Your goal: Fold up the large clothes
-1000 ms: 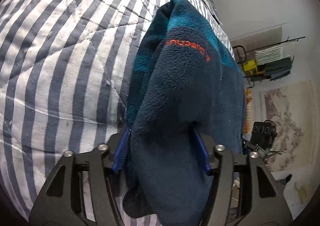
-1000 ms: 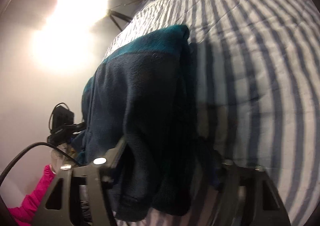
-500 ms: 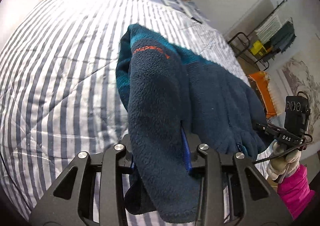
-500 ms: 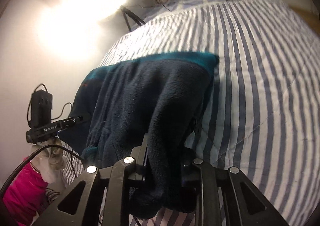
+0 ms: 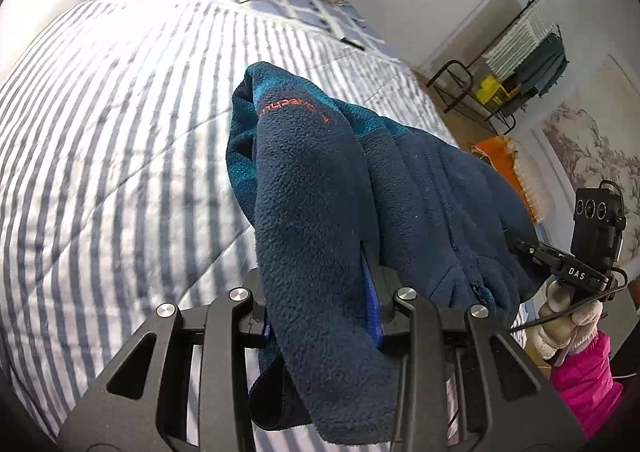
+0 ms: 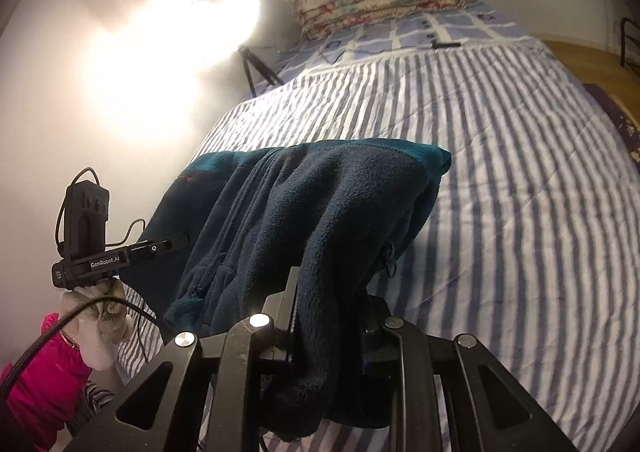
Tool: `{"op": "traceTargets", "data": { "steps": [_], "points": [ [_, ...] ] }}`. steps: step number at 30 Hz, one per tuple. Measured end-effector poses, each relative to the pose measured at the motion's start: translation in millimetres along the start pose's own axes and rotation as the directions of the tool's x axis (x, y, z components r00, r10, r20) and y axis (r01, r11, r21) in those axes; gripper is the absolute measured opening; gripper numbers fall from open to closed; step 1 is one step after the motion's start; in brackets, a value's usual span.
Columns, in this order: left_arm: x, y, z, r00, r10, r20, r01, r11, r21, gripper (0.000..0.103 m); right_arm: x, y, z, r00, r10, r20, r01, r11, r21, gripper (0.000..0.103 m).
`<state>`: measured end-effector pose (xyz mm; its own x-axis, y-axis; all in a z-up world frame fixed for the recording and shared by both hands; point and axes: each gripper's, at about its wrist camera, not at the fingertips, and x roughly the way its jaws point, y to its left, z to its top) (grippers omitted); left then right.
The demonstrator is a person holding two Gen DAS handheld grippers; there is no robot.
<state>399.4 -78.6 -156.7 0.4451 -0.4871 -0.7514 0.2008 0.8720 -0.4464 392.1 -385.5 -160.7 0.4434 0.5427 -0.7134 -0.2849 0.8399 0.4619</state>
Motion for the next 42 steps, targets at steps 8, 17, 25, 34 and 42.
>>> {"op": "traceTargets", "data": {
  "steps": [8, 17, 25, 34, 42],
  "points": [
    [43, -37, 67, 0.998, -0.037, 0.055, 0.033, 0.997, 0.067, 0.033, -15, -32, 55, 0.993, -0.090, 0.081, 0.095, 0.994, -0.058, 0.021],
    [130, -65, 167, 0.989, -0.070, 0.128, 0.059, 0.994, 0.087, 0.033, -6, -80, 151, 0.969, -0.185, 0.161, 0.206, 0.971, -0.124, 0.020],
    [228, -89, 242, 0.980, -0.084, 0.178, 0.071, 0.994, 0.077, 0.033, 23, -148, 234, 0.935, -0.270, 0.229, 0.296, 0.951, -0.088, 0.020],
    [331, -41, 257, 0.991, -0.090, 0.102, 0.098, 0.992, -0.078, 0.035, 106, -254, 256, 0.900, -0.423, 0.108, 0.426, 0.905, -0.003, 0.022],
    [326, -45, 256, 0.992, -0.071, 0.106, 0.078, 0.995, -0.059, 0.041, 111, -289, 240, 0.897, -0.427, 0.113, 0.410, 0.900, 0.149, 0.046]
  ]
}}
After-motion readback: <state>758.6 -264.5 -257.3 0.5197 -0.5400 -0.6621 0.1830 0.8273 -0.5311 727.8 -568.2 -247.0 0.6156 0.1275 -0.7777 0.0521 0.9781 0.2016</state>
